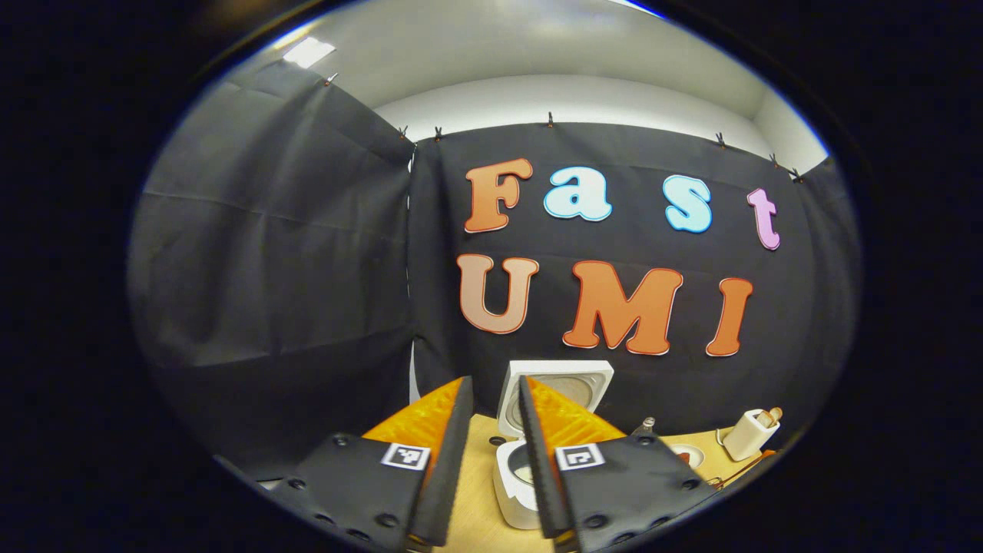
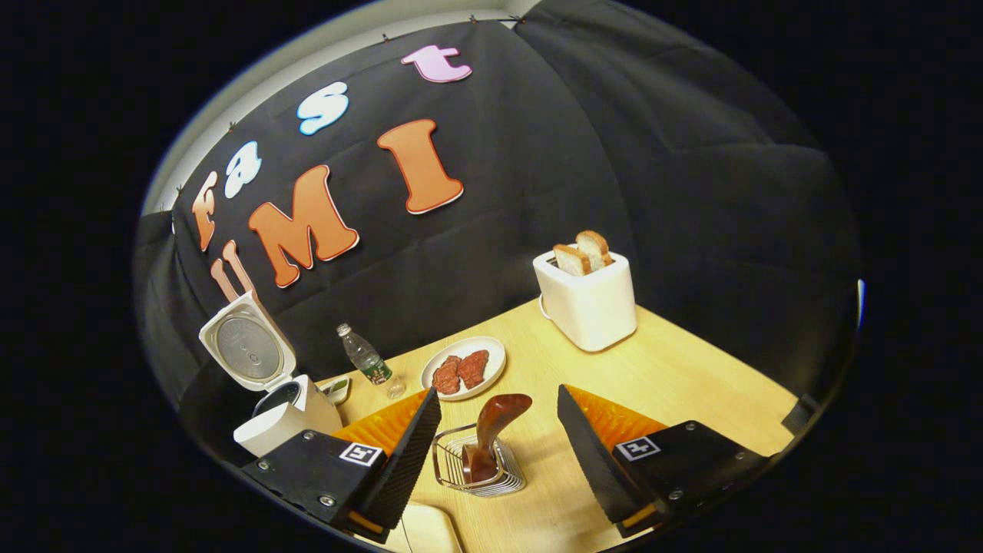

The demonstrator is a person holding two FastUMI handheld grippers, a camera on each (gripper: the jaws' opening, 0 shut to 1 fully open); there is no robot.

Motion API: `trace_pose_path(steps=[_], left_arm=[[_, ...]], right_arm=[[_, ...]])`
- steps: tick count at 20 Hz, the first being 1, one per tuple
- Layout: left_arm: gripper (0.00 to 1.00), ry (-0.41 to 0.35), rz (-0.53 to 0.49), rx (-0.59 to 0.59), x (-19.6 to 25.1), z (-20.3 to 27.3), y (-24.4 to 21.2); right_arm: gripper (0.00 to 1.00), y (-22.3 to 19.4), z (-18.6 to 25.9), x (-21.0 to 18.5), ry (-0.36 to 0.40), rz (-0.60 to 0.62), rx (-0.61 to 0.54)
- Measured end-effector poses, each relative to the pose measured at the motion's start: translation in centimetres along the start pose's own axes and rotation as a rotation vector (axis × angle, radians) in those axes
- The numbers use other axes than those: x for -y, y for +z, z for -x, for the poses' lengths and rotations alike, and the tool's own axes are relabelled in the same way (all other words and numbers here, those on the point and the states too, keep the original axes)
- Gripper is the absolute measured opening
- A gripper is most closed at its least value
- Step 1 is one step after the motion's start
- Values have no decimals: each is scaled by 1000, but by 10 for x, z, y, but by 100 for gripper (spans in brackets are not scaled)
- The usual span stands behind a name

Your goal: Close the left gripper, press the button to open the rice cooker; take a wooden spoon from the chopstick holder with the right hand, scoop a spoonful of rice and pour it into the rice cooker, then put the wooden spoon back into the chopstick holder.

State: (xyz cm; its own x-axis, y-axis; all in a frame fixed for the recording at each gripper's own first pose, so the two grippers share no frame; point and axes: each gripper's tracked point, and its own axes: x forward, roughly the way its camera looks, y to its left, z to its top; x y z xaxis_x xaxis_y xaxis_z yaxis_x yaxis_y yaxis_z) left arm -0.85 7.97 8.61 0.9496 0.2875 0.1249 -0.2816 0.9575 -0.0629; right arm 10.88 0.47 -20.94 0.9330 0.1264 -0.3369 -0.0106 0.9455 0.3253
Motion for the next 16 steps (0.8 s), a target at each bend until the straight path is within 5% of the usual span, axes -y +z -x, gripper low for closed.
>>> trace_pose_path(steps=[5,9,16], left_arm=[[74,77,-32,49,-23,16,14],[100,125,-51,45,-32,22,11],[100,145,-39,17,-36,27,1]], right_arm=[[91,-25,-23,-2,36,-60,-78],[71,-32,-37,-3,34,-105,-97],[35,-20,-38,-10,77,-241,-92]])
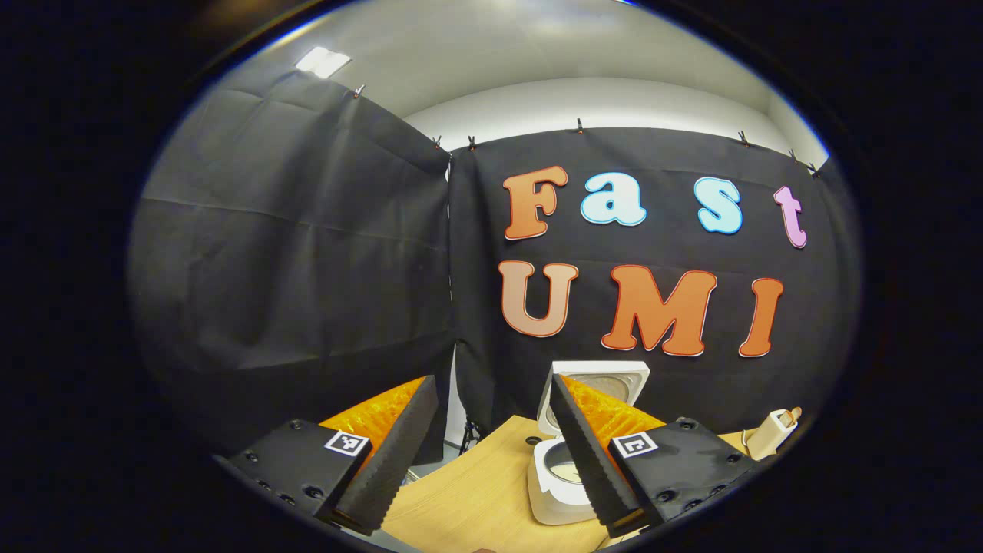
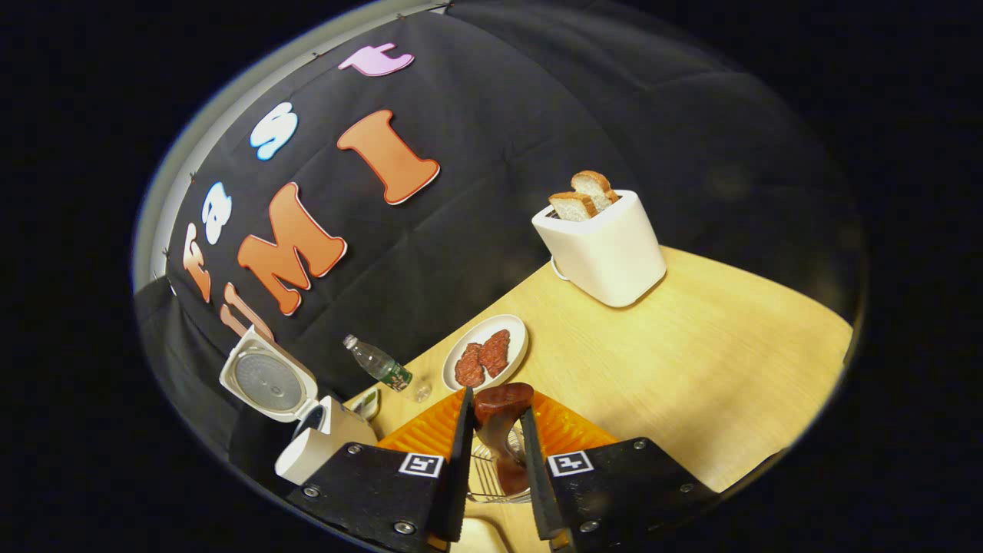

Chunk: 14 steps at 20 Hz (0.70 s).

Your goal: Close the left gripper, press the button to open the rice cooker; take a wooden spoon from the chopstick holder with the right hand, scoop a spoonful of rice and pour it into the rice cooker, then put the wooden spoon back into the chopstick holder.

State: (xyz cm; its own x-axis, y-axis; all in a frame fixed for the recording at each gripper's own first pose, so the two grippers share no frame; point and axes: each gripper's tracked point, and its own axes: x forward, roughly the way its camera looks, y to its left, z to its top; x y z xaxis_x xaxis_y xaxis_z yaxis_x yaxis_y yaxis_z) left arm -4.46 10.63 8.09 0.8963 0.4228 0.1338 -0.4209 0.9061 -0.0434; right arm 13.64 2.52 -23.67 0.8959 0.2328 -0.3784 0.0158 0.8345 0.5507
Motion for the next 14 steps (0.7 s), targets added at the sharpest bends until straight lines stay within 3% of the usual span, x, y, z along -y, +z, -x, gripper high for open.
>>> trace_pose_path(steps=[3,8,14], left_arm=[[100,3,-2,-10,-2,1,-2],[99,-21,-5,-9,-2,-3,-1],[99,-102,9,-16,-7,-20,0]], right_arm=[[22,-1,-1,-8,7,-47,-6],[13,4,2,-25,23,-1,7],[12,39,40,-65,30,111,125]])
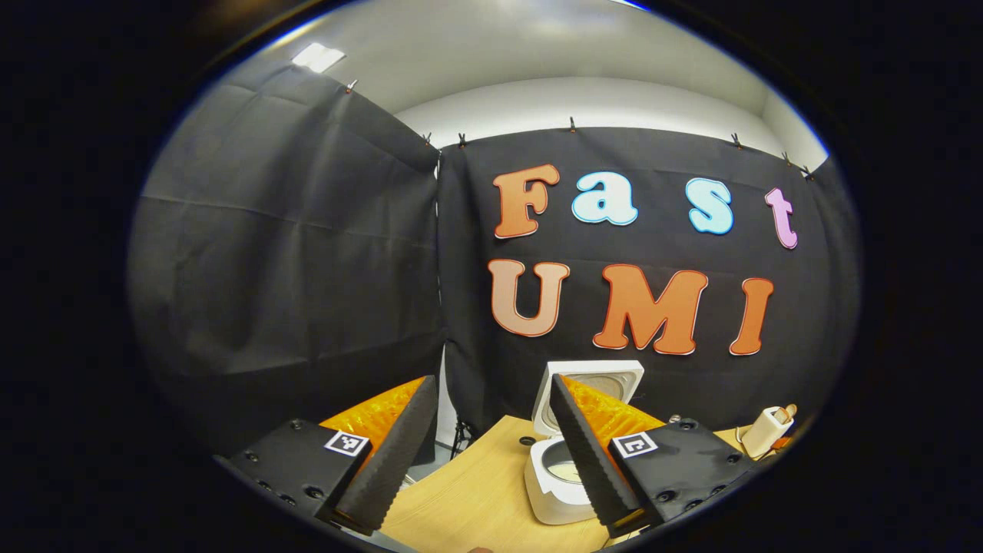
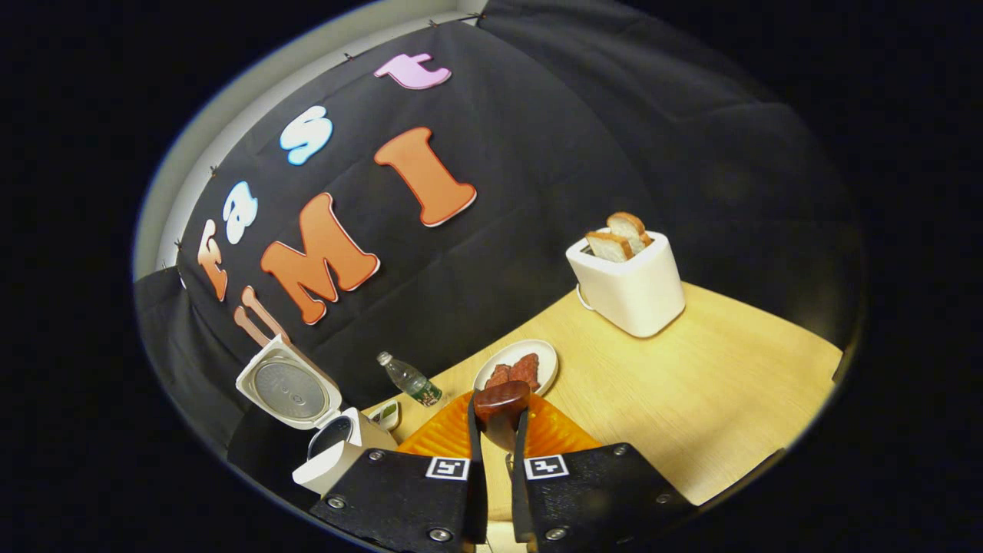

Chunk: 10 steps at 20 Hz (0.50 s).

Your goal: Close the left gripper, press the button to open the rice cooker; take a wooden spoon from the chopstick holder with the right hand, scoop a spoonful of rice and pour it into the rice cooker, then put the wooden spoon back into the chopstick holder.

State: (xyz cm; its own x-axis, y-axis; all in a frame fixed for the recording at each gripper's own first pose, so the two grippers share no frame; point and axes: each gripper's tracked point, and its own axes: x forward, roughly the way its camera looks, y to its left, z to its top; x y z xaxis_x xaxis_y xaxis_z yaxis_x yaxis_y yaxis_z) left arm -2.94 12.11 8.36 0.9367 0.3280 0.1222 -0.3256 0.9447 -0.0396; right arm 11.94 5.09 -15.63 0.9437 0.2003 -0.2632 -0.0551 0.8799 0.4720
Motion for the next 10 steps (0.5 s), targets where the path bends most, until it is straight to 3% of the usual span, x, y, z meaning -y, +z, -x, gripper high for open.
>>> trace_pose_path(steps=[5,10], left_arm=[[99,-103,16,-22,-8,-22,-6],[99,-201,7,-57,-18,-45,-19]], right_arm=[[12,17,52,-52,18,89,83],[12,-14,94,-105,50,181,87]])
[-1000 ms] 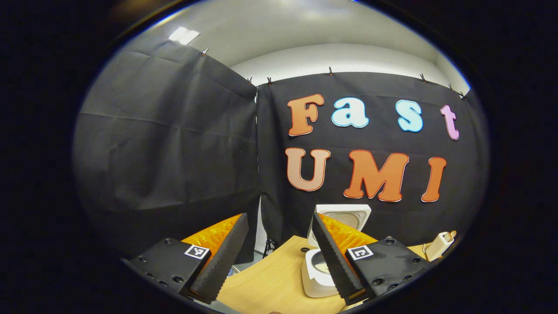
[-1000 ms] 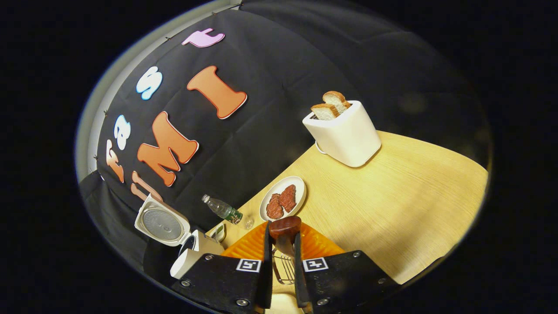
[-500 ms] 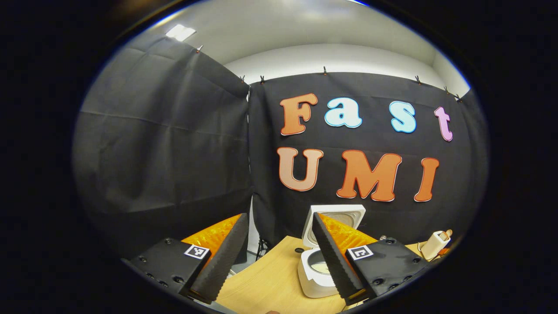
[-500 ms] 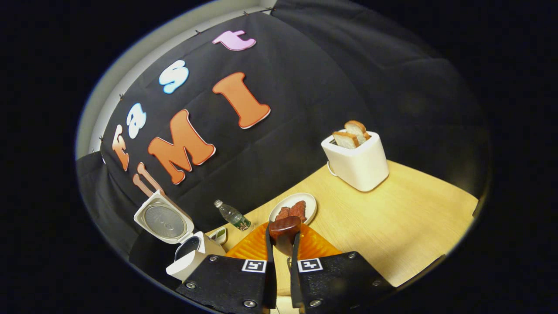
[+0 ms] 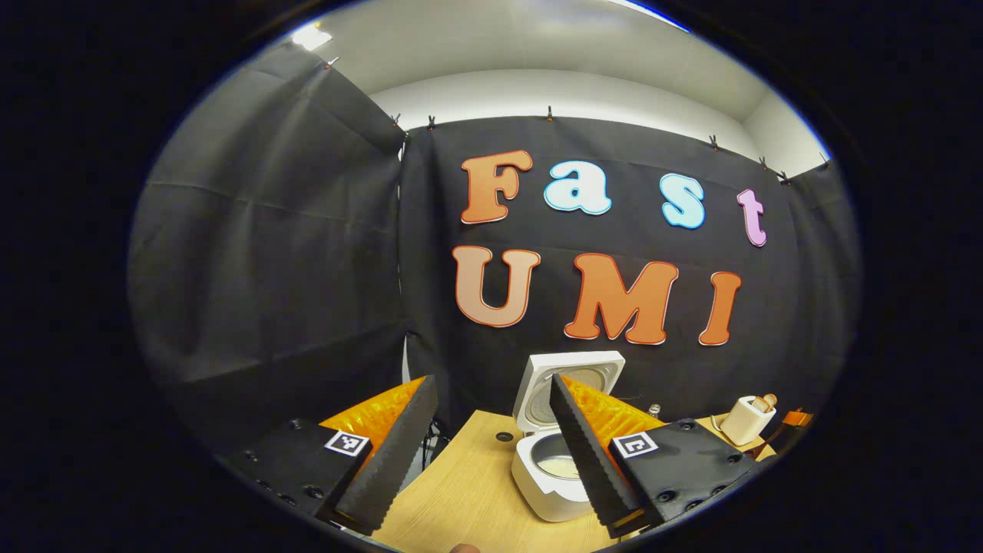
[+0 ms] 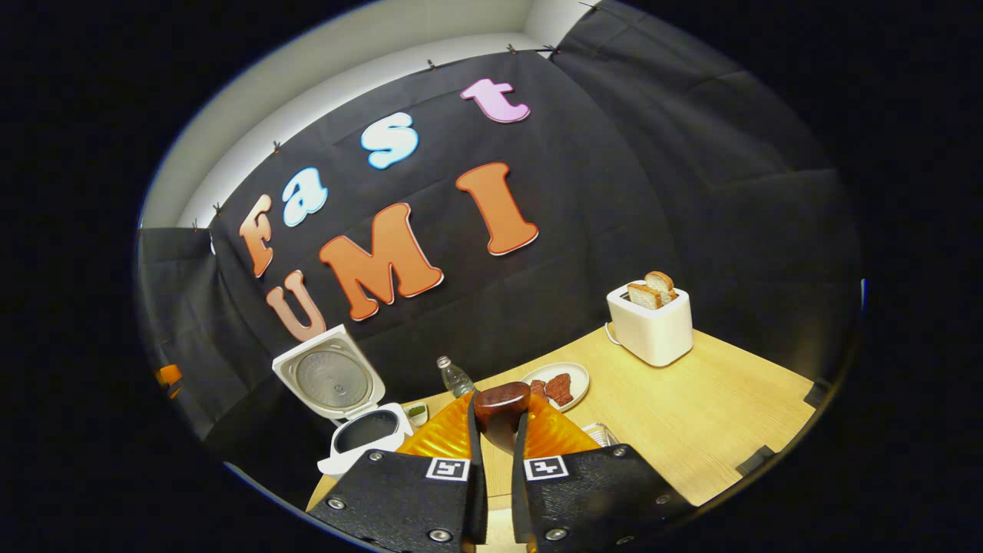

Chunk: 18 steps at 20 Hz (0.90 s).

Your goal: Close the left gripper, press the button to open the rice cooker; take a wooden spoon from the chopstick holder with the right hand, scoop a spoonful of rice and pour it into the rice cooker, then put the wooden spoon back into the chopstick holder.

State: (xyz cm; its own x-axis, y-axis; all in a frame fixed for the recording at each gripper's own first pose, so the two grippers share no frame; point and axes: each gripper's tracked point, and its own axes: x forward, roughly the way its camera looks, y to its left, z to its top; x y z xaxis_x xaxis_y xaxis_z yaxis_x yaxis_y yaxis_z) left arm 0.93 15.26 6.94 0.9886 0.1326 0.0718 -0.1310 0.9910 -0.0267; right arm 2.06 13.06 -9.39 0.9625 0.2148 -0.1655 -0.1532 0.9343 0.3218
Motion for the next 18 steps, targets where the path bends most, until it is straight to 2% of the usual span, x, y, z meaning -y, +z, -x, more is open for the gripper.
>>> trace_pose_path(steps=[5,7,10,13,18], left_arm=[[100,-95,8,-26,-2,-9,-14],[100,-121,7,-37,-3,-13,-19],[100,-145,-8,-57,-4,-14,-28],[99,-178,-26,-81,-1,-16,-37],[100,-189,-43,-96,-2,-23,-44]], right_arm=[[12,-52,15,-30,-14,128,-55],[12,-76,17,-29,-48,200,-90],[12,-101,24,-32,-75,302,-128],[12,-121,26,-33,-89,347,-164],[12,-158,34,-26,-123,427,-248]])
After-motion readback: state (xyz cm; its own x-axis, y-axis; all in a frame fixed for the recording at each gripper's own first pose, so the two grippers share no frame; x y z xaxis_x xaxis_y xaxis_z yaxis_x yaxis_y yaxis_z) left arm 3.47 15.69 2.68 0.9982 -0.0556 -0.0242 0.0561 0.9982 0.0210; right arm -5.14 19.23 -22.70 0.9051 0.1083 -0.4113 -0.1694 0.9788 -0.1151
